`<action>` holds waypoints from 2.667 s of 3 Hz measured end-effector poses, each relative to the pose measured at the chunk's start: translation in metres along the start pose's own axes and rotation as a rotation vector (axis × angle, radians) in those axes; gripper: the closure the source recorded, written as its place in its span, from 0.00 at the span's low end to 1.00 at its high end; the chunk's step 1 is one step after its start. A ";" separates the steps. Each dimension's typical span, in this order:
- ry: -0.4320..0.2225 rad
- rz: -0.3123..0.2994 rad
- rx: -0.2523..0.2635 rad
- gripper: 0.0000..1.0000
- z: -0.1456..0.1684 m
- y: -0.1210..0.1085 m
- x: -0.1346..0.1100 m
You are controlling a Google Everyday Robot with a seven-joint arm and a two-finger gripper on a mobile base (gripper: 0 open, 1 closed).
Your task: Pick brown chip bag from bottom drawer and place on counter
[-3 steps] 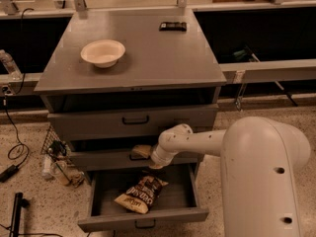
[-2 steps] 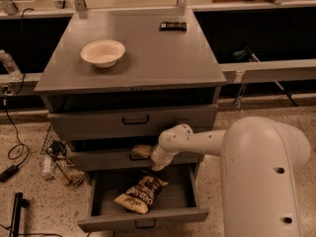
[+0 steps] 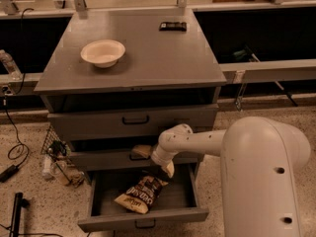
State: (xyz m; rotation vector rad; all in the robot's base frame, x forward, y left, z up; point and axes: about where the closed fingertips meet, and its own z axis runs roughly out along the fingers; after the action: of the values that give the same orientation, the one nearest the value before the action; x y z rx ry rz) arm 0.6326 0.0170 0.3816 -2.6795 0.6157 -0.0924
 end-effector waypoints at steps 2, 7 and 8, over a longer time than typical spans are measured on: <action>0.000 0.000 0.000 0.00 0.000 0.000 0.000; 0.000 0.000 0.000 0.00 0.000 0.000 0.000; 0.000 0.000 0.000 0.00 0.000 0.000 0.000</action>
Offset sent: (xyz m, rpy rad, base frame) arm -0.2489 -0.1086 0.2333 0.1368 -0.7674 -0.8090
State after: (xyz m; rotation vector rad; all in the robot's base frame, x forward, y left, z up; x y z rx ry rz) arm 0.6323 0.0171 0.3814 -2.6796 0.6157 -0.0921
